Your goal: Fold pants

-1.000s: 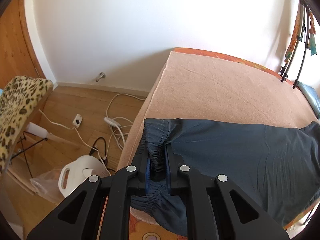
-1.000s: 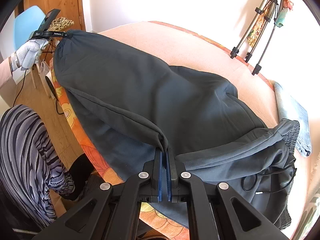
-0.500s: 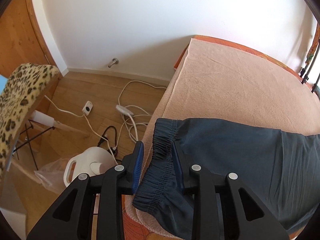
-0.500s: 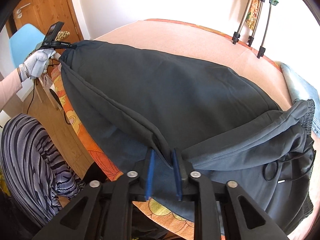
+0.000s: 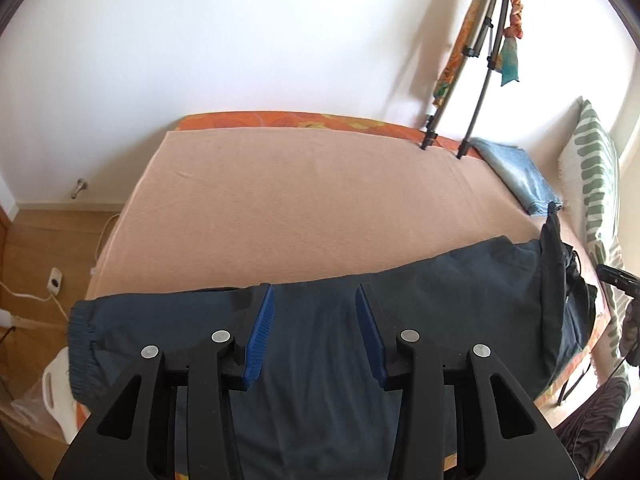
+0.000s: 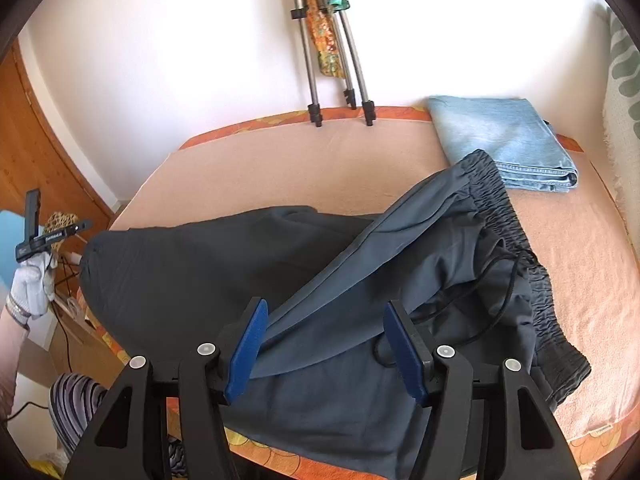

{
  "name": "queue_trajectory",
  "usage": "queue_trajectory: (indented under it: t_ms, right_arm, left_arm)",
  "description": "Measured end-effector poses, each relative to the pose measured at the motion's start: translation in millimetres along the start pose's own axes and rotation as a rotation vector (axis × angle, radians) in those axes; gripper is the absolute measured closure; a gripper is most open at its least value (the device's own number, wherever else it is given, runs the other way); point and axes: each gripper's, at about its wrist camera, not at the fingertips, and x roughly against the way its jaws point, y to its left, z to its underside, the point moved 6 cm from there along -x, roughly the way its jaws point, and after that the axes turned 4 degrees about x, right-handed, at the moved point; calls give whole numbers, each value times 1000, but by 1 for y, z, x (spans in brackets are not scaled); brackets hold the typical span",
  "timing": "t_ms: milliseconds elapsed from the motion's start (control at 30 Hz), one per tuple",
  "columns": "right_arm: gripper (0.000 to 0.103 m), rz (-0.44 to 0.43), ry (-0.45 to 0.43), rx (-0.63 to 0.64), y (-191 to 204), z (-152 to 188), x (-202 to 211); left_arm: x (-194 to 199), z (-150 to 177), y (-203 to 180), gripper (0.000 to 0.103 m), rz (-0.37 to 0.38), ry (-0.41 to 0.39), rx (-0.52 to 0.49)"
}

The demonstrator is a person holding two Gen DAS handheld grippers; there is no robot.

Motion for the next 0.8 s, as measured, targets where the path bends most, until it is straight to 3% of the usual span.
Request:
queue_trajectory:
  t_ms: [233, 333, 567, 700, 800]
  right_arm:
    - [29, 46, -3, -182, -59, -49, -16]
    - [29, 70, 14, -268, -85, -70, -32]
    - [29, 120, 104, -366, -119, -106, -84]
    - [30, 176, 198, -383, -132, -106, -112]
    - [30, 249, 227, -352, -140, -107, -123]
  left_arm:
    - [-32, -2, -105, 56, 223, 111, -71]
    - [-47, 12, -155, 49, 301, 188, -129]
    - [-76, 53, -250, 49, 451, 348, -222]
    - [-82, 73, -296, 48, 510, 414, -299]
    - [-94, 87, -325, 45, 502, 443, -366]
